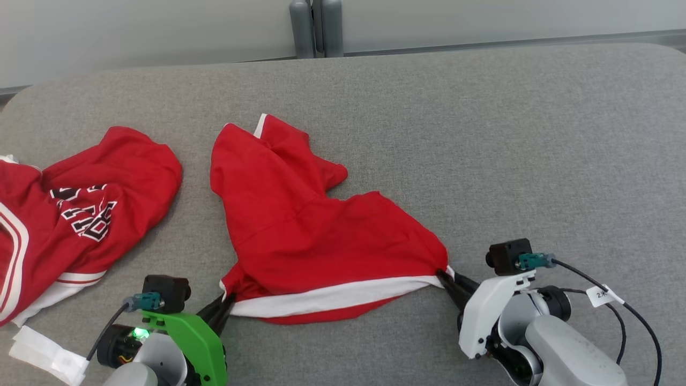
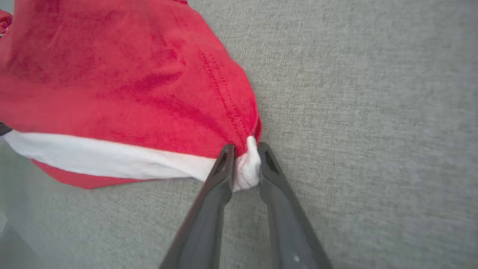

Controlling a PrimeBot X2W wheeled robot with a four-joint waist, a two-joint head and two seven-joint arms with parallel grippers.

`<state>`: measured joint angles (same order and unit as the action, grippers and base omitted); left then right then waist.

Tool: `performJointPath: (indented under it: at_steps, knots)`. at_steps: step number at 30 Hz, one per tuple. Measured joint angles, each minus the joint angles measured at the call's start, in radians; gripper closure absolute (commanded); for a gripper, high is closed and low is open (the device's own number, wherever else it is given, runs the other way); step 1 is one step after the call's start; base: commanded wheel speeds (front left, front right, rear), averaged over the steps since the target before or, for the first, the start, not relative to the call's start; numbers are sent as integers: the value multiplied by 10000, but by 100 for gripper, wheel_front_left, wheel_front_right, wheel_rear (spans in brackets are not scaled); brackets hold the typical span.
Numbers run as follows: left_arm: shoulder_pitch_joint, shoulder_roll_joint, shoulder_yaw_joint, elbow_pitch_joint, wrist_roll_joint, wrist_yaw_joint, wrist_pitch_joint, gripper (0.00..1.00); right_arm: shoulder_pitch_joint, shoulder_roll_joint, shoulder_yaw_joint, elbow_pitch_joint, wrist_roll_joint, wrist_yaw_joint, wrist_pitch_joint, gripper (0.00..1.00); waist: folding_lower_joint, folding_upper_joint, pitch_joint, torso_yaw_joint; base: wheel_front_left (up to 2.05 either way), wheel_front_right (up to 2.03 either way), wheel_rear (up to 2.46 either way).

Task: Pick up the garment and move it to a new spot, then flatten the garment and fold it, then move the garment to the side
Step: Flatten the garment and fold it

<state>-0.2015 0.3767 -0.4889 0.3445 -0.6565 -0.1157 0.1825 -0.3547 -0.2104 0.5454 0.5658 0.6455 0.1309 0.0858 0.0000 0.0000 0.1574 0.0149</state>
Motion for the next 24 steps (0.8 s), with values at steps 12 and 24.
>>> performJointPath:
  at_steps: [12,24]
  knots:
    - [3,270,-23,-589,-171,-67,-360,100,-289,-251,360,-466,430,0,-1816,100,0,0,-441,-56,0,0,0]
    - [-4027,907,479,-1588,-125,12,1388,100,-3720,-1427,382,-2073,1440,0,-1845,100,0,0,135,-49,0,0,0]
